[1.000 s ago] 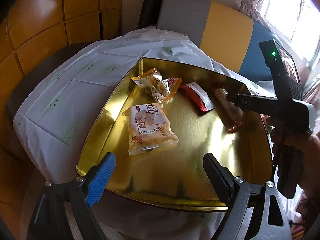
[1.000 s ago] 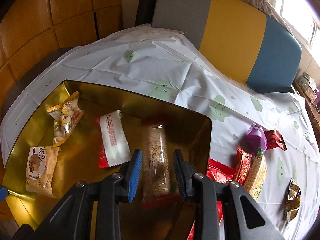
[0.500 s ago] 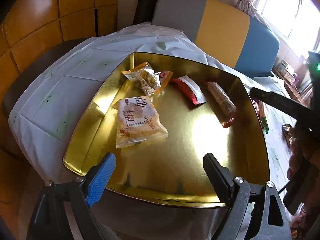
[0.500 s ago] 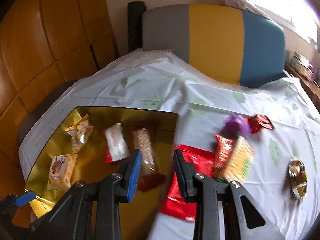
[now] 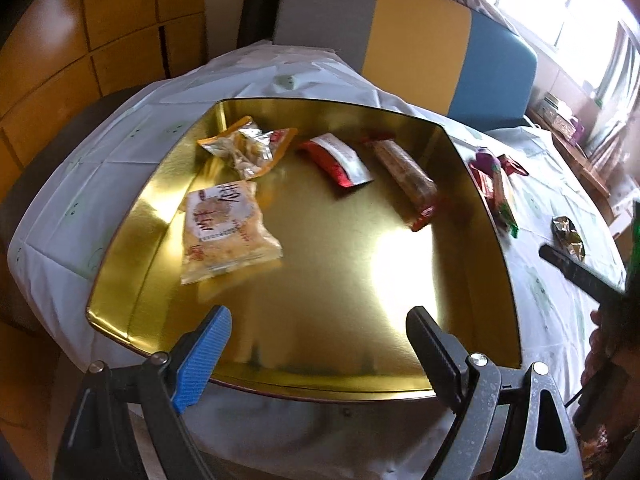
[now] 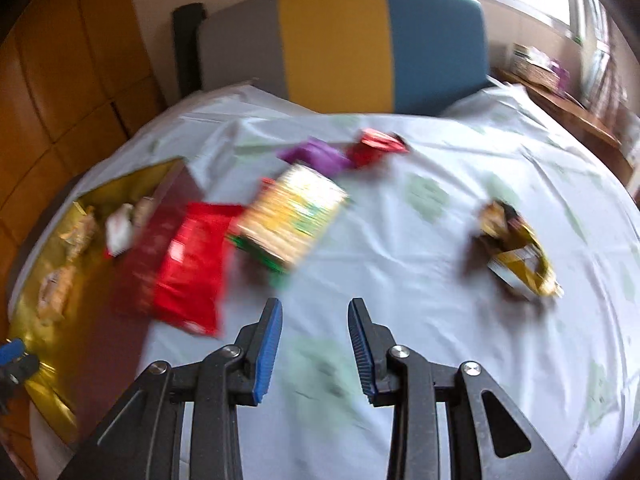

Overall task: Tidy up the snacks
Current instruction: 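Move the right tool to the yellow chip bag and grasp it, then grasp the WEIDAN cracker pack with the left tool while the right tool holds the chip bag, then carry the cracker pack into the gold tin and open the left tool, then carry the yellow chip bag into the gold tin and open the right tool, then move the right tool to the red rectangular packet and grasp it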

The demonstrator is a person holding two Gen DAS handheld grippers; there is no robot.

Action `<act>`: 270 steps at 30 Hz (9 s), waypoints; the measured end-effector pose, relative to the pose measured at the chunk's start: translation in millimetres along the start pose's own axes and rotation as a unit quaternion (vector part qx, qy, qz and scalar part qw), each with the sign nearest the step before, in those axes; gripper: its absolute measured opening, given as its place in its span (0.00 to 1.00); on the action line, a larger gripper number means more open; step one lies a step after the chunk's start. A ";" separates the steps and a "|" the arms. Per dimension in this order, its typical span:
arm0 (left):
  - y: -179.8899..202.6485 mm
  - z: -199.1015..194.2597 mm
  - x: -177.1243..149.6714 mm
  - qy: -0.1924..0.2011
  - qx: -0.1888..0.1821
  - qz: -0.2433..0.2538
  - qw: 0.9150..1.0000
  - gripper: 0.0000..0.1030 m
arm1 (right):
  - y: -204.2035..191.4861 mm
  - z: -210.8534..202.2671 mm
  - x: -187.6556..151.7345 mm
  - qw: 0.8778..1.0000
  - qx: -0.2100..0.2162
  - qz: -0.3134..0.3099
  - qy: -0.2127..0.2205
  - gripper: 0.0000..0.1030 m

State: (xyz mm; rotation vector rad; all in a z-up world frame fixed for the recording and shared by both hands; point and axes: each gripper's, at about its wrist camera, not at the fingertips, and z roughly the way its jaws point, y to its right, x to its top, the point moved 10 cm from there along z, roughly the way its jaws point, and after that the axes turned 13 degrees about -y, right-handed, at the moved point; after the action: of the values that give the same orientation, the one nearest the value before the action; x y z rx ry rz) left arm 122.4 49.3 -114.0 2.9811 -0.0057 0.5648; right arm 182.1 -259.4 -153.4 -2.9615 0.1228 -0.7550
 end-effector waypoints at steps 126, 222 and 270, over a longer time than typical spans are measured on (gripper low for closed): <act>143.4 6.8 81.3 0.009 -0.126 0.057 0.990 0.46 | 186.4 18.2 21.8 0.984 0.019 0.162 0.073 0.43; -54.0 -0.8 18.9 0.024 0.046 -0.056 0.997 0.81 | -178.3 -39.6 19.1 0.979 0.153 -0.133 0.003 0.42; -34.5 -9.8 7.5 0.025 0.007 -0.049 0.998 0.85 | -82.7 25.4 31.6 0.995 0.089 -0.006 -0.037 0.42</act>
State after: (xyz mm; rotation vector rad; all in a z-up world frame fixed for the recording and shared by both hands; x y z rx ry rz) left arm 126.6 84.7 -105.8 2.9600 0.1487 0.6295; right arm 226.7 -178.8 -152.3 -2.8193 0.0298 -0.6206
